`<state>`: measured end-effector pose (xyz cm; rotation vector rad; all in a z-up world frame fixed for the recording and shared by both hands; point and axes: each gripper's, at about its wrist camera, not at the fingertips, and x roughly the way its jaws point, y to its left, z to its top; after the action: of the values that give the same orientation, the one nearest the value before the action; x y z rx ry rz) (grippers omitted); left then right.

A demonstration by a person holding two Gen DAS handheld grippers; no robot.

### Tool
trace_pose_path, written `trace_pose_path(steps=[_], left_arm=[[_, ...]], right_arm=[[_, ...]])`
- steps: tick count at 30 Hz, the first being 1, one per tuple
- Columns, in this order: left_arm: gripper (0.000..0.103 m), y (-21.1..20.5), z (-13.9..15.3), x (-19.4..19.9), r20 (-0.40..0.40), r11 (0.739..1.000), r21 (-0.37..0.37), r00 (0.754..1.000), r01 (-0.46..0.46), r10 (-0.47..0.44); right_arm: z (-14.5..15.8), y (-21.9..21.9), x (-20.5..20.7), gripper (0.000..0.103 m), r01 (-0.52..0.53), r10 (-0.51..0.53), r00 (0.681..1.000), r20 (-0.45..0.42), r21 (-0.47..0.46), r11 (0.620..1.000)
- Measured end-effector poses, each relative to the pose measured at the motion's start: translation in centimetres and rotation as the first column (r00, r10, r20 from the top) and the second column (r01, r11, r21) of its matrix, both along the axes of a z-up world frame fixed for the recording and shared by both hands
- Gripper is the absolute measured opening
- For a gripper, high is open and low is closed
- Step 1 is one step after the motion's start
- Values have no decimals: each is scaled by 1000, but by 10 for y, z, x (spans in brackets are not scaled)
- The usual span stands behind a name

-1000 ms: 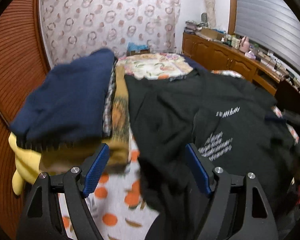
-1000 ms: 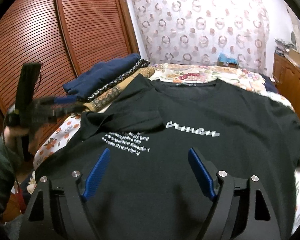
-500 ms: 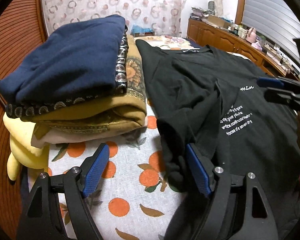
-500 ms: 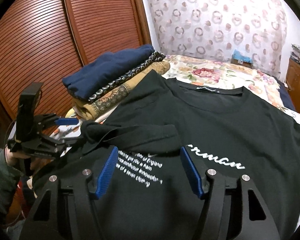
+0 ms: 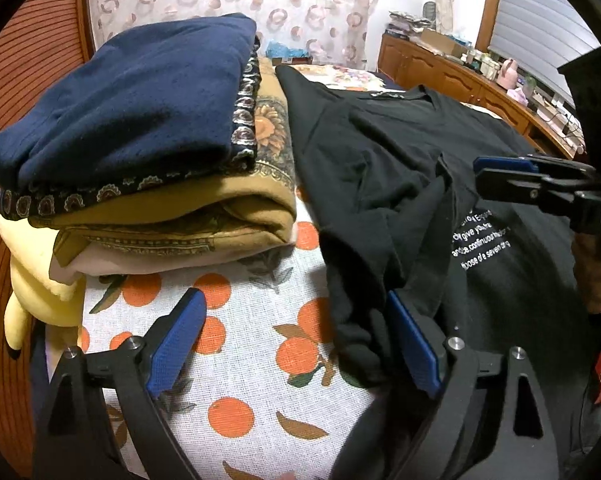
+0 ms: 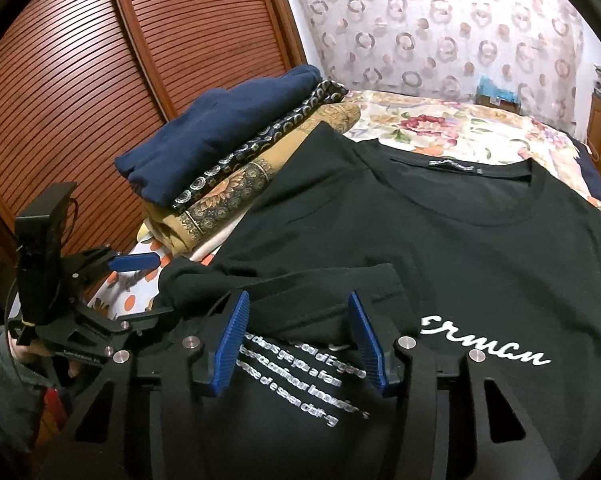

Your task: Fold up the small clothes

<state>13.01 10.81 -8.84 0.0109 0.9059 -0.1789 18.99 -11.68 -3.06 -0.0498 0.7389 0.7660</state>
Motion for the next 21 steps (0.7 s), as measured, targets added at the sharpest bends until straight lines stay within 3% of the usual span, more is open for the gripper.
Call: trace_pose_path(steps=[12,16,19,21], left_arm=[[91,0,0,1,-1,1000,-4,1000,1,-1],[90,4,1,-2,0,1000,-23,1000,-17,17],[91,7,5,-8,19,999,-29,999,-43,43],[90,7,7,-11,35,998,-20,998,-53,54]], right_arm=[[-17,30,11,53,25,-24,998,-61,7,1000],[-19,38,14,38,43,-44,998,-43,-33,999],[-19,38,11,13,34,-35,999,-28,-39,999],[-19,35,9,6,28,-28,999,-28,-20,999]])
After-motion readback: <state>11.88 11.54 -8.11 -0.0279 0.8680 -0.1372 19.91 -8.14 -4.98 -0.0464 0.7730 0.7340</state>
